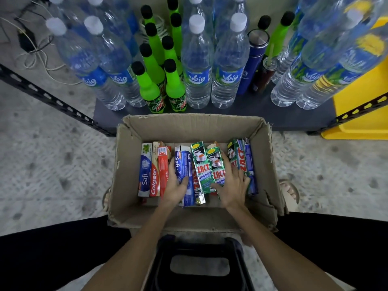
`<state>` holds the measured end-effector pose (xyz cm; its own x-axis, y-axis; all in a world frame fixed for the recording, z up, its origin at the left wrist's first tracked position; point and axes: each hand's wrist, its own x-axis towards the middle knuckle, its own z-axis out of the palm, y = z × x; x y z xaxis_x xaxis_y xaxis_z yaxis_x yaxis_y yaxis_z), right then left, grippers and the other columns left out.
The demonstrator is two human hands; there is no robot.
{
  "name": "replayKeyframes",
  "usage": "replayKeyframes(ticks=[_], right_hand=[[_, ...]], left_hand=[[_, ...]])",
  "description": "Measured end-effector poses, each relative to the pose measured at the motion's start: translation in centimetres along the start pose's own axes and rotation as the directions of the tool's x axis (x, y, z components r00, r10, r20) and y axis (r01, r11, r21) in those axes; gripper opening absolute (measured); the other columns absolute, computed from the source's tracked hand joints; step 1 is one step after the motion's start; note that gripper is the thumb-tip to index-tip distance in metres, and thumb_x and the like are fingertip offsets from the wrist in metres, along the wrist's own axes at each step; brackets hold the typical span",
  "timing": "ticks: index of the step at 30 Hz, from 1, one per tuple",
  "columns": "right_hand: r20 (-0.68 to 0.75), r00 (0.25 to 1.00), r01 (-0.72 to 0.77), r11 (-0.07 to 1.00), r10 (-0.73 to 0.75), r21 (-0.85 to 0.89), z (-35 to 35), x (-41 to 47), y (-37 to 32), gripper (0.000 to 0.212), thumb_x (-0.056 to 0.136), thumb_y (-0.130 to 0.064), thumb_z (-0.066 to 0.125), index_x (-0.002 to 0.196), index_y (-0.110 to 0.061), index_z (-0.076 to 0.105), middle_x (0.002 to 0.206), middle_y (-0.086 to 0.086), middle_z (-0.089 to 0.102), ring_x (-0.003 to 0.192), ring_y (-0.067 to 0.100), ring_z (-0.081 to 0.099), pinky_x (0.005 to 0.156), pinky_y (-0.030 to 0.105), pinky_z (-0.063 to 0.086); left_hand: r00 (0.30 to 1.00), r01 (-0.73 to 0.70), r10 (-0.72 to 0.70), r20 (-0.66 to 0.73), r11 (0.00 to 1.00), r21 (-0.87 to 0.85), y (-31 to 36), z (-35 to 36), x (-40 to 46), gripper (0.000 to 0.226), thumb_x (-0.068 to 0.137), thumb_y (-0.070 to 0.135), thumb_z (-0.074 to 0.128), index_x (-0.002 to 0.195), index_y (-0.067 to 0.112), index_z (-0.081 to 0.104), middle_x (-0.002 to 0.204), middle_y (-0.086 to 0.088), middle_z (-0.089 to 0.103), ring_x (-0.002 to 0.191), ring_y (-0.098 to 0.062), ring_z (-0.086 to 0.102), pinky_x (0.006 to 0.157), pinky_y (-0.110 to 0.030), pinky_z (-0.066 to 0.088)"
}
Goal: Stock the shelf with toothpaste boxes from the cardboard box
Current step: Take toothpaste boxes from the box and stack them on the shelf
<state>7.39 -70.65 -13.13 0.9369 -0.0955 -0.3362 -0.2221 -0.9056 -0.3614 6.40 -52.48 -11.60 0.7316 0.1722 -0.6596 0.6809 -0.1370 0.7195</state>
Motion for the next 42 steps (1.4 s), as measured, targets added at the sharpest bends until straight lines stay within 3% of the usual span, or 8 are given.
replayKeyframes(ticks=[5, 8, 13, 18, 22, 28, 34, 42], right_hand=[[-0.022, 1.0, 0.021, 1.0, -0.021, -0.007, 0.0, -0.1, 0.3, 0.105, 0.08, -0.039, 0.083, 0.162, -0.036, 0.016, 0.134, 0.003, 0.063, 0.124, 0.023, 0.051, 0.098, 0.041, 0.032], [-0.064, 0.997, 0.041, 0.999, -0.043, -0.026, 0.3, -0.1, 0.4, 0.1, 0.083, -0.037, 0.08, 0.162, -0.033, 0.019, 0.128, 0.005, 0.066, 0.119, 0.025, 0.054, 0.096, 0.041, 0.034], [-0.096, 0.988, 0.099, 0.967, -0.124, -0.233, 1.4, -0.1, -0.1, 0.103, 0.075, -0.042, 0.086, 0.158, -0.022, 0.029, 0.116, 0.015, 0.071, 0.106, 0.031, 0.064, 0.089, 0.045, 0.045], [-0.07, 0.988, 0.106, 0.944, -0.134, -0.311, 1.8, 0.0, -1.1, 0.106, 0.072, -0.042, 0.088, 0.158, -0.025, 0.029, 0.117, 0.017, 0.071, 0.108, 0.033, 0.062, 0.092, 0.046, 0.044], [-0.079, 0.986, 0.107, 0.919, -0.147, -0.379, 1.8, -0.1, -0.6, 0.104, 0.072, -0.038, 0.089, 0.158, -0.025, 0.032, 0.107, 0.014, 0.074, 0.102, 0.032, 0.063, 0.088, 0.044, 0.045], [-0.128, 0.977, 0.154, 0.981, -0.168, -0.113, 1.1, 0.1, 0.7, 0.077, 0.078, -0.04, 0.081, 0.147, -0.03, 0.05, 0.111, 0.003, 0.075, 0.108, 0.027, 0.059, 0.093, 0.044, 0.038], [-0.285, 0.94, 0.227, 0.967, -0.187, 0.112, -3.3, 1.1, 0.9, 0.055, 0.083, -0.037, 0.067, 0.137, -0.036, 0.062, 0.113, -0.004, 0.073, 0.108, 0.02, 0.052, 0.089, 0.037, 0.029], [-0.351, 0.879, 0.406, 0.892, -0.321, 0.2, -14.2, 1.4, 0.2, 0.051, 0.077, -0.048, 0.068, 0.128, -0.041, 0.068, 0.12, -0.018, 0.068, 0.109, 0.01, 0.048, 0.086, 0.03, 0.025]], left_hand=[[1.0, 0.007, -0.006, 0.018, 0.999, -0.051, -0.7, -0.4, 0.0, 0.078, 0.102, 0.009, 0.055, 0.159, 0.039, 0.011, 0.143, 0.009, 0.042, 0.102, 0.0, 0.058, 0.072, -0.021, 0.053], [1.0, -0.014, 0.014, -0.018, 0.999, -0.034, -0.9, -0.2, 0.1, 0.088, 0.088, 0.022, 0.077, 0.157, 0.031, 0.022, 0.139, 0.008, 0.05, 0.104, 0.001, 0.057, 0.079, -0.021, 0.052], [1.0, -0.001, 0.001, -0.029, 1.0, 0.019, -1.1, -0.1, 0.4, 0.104, 0.075, 0.016, 0.088, 0.155, 0.027, 0.023, 0.135, 0.008, 0.048, 0.122, -0.013, 0.051, 0.103, -0.042, 0.049], [0.996, -0.035, 0.04, -0.079, 0.997, 0.064, -1.4, -0.1, 0.7, 0.096, 0.081, 0.002, 0.08, 0.155, 0.025, 0.022, 0.135, 0.003, 0.049, 0.107, -0.006, 0.058, 0.073, -0.019, 0.053], [0.991, -0.072, 0.081, -0.109, 0.993, 0.092, -1.2, 0.3, 0.6, 0.092, 0.084, 0.006, 0.077, 0.156, 0.025, 0.022, 0.141, 0.001, 0.048, 0.12, -0.01, 0.054, 0.078, -0.02, 0.053], [0.983, -0.14, 0.163, -0.078, 0.961, 0.24, -0.8, 0.1, -0.2, 0.087, 0.088, 0.015, 0.074, 0.159, 0.026, 0.025, 0.135, 0.003, 0.038, 0.099, 0.0, 0.052, 0.066, -0.006, 0.043], [0.946, -0.308, 0.323, -0.024, 0.92, 0.242, 1.6, -1.8, -1.4, 0.076, 0.085, 0.022, 0.079, 0.147, 0.032, 0.035, 0.132, 0.009, 0.057, 0.107, -0.003, 0.065, 0.082, -0.035, 0.062], [0.82, -0.553, 0.572, 0.029, 0.777, 0.301, 10.5, -6.6, -4.8, 0.066, 0.082, 0.021, 0.078, 0.136, 0.045, 0.047, 0.115, 0.016, 0.071, 0.095, -0.008, 0.072, 0.085, -0.046, 0.06]])
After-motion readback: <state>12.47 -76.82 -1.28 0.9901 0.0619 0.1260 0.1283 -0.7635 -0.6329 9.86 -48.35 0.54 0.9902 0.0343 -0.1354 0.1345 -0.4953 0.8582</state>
